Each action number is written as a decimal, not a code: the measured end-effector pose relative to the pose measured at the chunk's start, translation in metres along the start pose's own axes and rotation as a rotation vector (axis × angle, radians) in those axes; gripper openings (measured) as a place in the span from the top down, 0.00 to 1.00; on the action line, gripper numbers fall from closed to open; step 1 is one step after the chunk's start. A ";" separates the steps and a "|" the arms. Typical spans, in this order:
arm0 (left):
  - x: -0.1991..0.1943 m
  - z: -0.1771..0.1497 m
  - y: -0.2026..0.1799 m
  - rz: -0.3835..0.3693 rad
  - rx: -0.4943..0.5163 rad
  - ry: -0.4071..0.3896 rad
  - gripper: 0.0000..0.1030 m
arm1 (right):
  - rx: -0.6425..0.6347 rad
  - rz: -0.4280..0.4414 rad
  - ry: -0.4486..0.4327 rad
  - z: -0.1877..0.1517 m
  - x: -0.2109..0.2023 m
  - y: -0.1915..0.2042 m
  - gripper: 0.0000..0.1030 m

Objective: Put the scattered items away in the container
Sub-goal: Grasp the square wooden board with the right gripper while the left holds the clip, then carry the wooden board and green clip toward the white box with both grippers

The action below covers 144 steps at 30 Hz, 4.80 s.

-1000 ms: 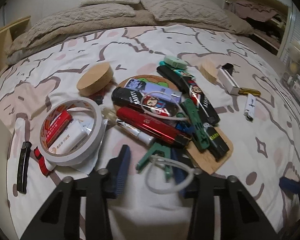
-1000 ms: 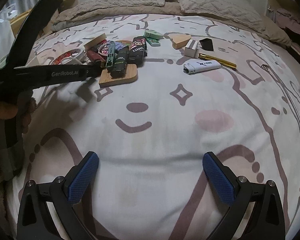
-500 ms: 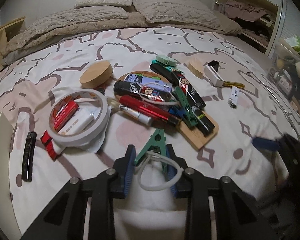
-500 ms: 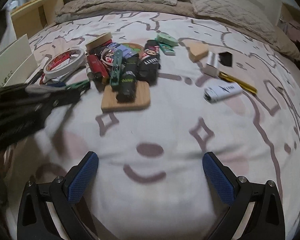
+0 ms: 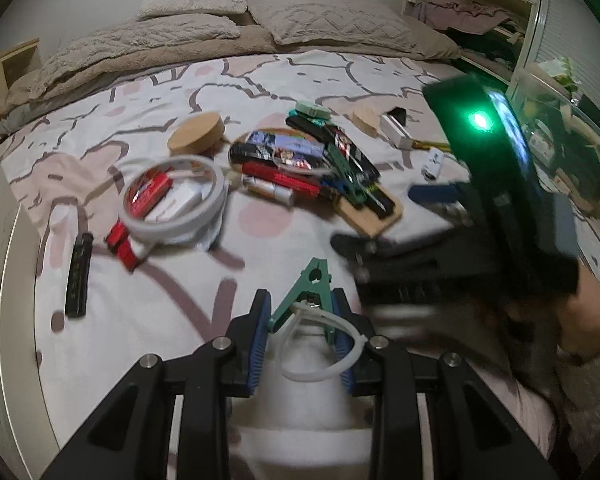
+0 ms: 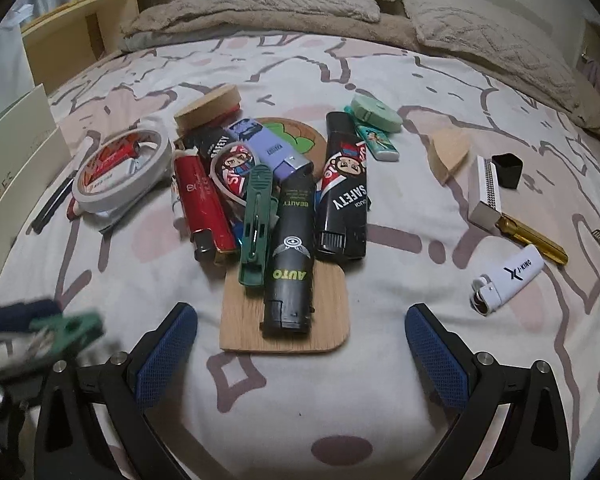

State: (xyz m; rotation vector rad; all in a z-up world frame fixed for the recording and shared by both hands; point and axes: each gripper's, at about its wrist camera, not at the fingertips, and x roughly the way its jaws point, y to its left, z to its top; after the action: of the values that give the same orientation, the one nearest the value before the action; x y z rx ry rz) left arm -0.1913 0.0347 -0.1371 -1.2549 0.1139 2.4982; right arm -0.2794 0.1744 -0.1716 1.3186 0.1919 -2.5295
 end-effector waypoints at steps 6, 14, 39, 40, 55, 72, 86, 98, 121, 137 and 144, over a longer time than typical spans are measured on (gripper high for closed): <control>-0.015 -0.025 -0.004 0.004 0.019 0.025 0.71 | -0.033 0.010 -0.055 -0.004 -0.010 0.007 0.34; -0.036 -0.058 0.000 -0.002 -0.010 0.047 0.71 | -0.098 0.017 -0.075 -0.020 -0.021 0.023 0.45; -0.058 -0.109 -0.017 0.076 0.014 -0.043 0.71 | -0.071 0.114 -0.139 -0.144 -0.106 0.034 0.45; -0.057 -0.109 -0.017 0.076 0.013 -0.046 0.71 | -0.066 0.110 -0.149 -0.149 -0.108 0.035 0.45; -0.058 -0.108 -0.026 0.086 0.026 -0.076 0.71 | 0.007 0.062 -0.164 -0.163 -0.124 0.043 0.45; -0.085 -0.102 -0.031 0.076 0.015 -0.131 0.71 | 0.061 0.064 -0.193 -0.151 -0.150 0.042 0.45; -0.119 -0.068 -0.033 0.086 0.017 -0.228 0.71 | 0.058 0.051 -0.267 -0.120 -0.182 0.042 0.45; -0.157 -0.023 -0.025 0.093 0.024 -0.338 0.71 | 0.021 0.026 -0.375 -0.072 -0.220 0.046 0.45; -0.216 0.006 0.010 0.149 0.010 -0.467 0.71 | 0.069 0.077 -0.484 -0.019 -0.255 0.053 0.45; -0.236 0.003 0.042 0.191 -0.038 -0.514 0.71 | 0.021 0.116 -0.504 -0.006 -0.262 0.084 0.45; -0.237 -0.013 0.063 0.218 -0.089 -0.508 0.71 | -0.007 0.129 -0.485 0.001 -0.251 0.104 0.45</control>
State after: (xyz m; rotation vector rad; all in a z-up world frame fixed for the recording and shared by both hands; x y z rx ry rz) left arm -0.0718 -0.0902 0.0375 -0.6269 0.0139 2.9553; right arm -0.1120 0.1222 0.0356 0.6558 0.0116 -2.6383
